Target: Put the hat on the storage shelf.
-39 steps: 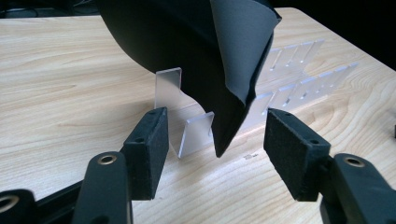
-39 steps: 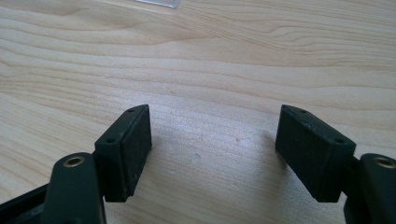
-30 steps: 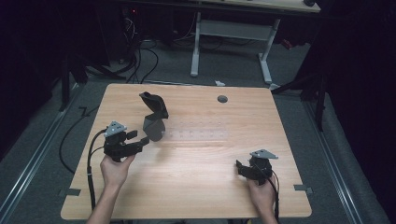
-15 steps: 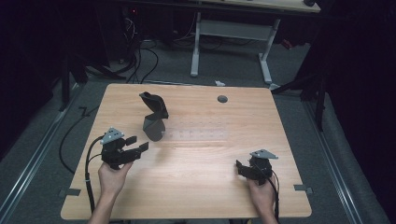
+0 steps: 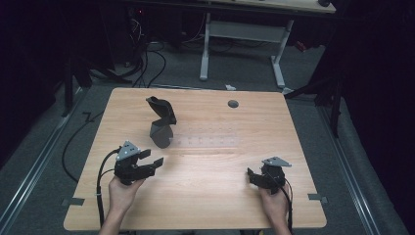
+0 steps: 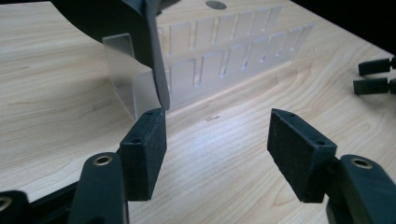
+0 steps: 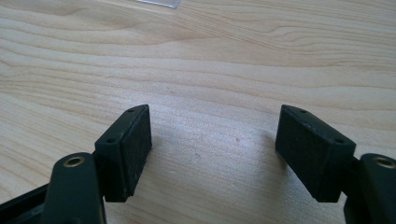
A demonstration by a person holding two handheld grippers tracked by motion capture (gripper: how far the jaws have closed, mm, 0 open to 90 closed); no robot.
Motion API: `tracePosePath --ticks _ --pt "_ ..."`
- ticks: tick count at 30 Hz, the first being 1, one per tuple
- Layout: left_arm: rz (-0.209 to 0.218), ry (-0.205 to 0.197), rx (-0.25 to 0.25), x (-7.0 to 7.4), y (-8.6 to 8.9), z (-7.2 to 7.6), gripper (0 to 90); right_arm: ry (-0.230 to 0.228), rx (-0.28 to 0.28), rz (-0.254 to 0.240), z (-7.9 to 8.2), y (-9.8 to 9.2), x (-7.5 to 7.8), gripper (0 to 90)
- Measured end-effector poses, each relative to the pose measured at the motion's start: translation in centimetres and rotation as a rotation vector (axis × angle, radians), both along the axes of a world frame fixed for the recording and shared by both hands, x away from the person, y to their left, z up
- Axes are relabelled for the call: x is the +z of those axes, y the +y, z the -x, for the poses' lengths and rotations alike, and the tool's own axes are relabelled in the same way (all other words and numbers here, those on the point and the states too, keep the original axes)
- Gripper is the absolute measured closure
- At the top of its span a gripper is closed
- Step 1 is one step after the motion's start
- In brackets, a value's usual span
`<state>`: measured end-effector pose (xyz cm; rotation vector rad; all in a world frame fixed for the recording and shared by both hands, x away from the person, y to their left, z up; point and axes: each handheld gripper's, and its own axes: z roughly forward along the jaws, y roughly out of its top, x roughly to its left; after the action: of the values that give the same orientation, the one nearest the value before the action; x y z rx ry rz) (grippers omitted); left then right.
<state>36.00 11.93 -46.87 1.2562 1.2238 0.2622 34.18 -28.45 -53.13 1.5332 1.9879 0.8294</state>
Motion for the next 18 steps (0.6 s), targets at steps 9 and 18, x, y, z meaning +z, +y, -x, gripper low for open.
tracePosePath --ticks 9,18 --pt "-0.030 -0.004 -0.044 -0.7 -1.3 0.7 37.4 0.000 0.000 0.000 0.0 0.0 0.0 27.1" --pt "-0.083 -0.004 -0.083 -1.6 -2.9 1.2 36.4 0.000 0.000 0.000 0.0 0.0 0.0 27.1"
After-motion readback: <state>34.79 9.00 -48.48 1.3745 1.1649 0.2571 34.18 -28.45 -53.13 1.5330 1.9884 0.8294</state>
